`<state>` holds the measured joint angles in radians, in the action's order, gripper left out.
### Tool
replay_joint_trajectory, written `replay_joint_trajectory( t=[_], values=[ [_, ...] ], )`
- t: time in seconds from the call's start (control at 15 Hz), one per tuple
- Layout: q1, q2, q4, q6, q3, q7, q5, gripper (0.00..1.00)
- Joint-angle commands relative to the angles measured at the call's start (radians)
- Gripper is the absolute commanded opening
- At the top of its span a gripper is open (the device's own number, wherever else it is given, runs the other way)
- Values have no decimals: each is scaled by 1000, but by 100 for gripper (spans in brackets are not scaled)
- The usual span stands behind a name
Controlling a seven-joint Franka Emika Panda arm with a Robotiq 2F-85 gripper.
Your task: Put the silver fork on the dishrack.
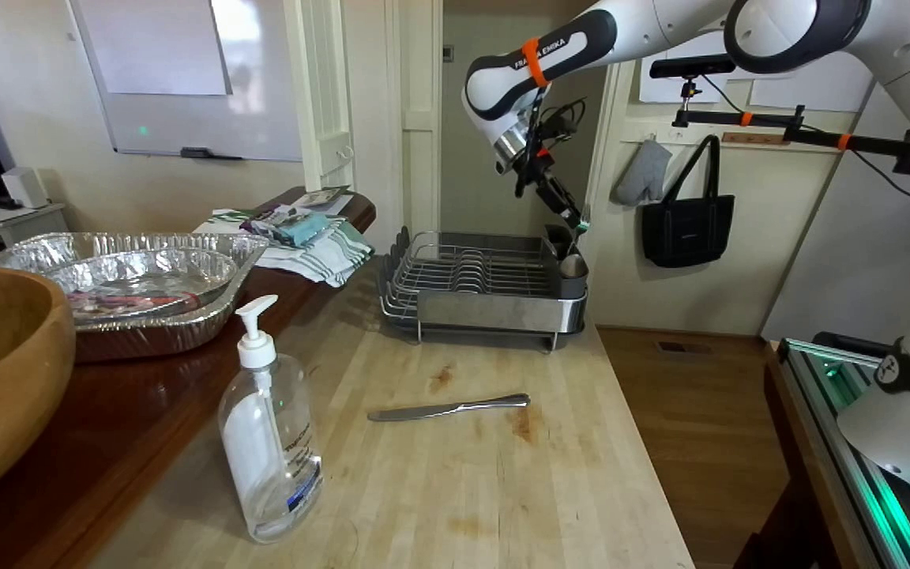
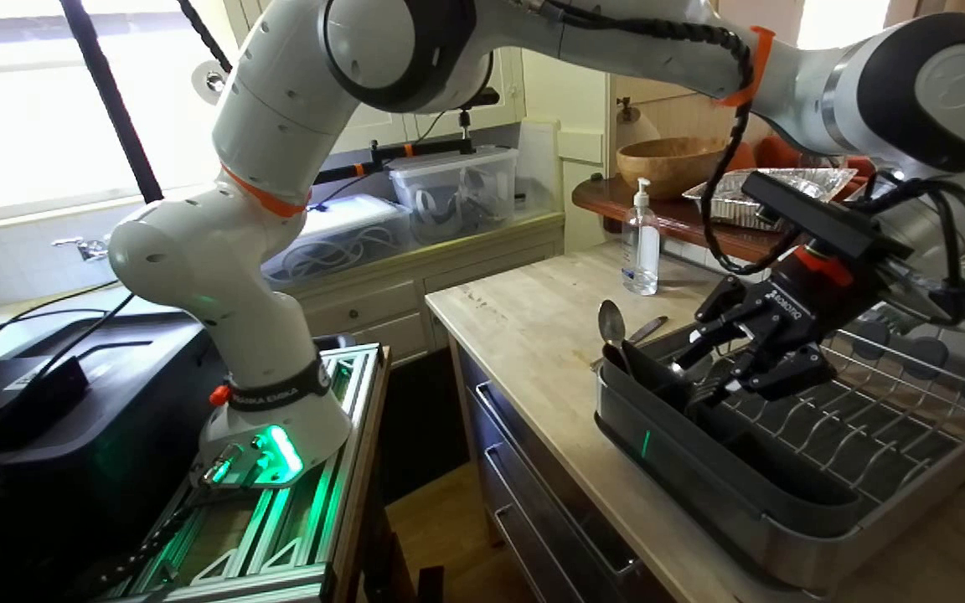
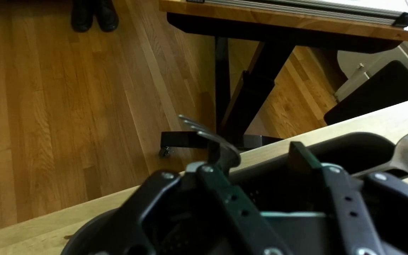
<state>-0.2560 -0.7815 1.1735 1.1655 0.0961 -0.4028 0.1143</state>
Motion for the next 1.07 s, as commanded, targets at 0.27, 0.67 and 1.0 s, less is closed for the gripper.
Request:
replay_joint_trajectory(
  t=[0.27,0.67,1.0],
  values=[
    [2,-12,-57,-23,-9,38,12,100],
    [14,23,-41,12,-11,54,16,99],
    [58,168,101,181,-11,53,29,100]
  ],
)
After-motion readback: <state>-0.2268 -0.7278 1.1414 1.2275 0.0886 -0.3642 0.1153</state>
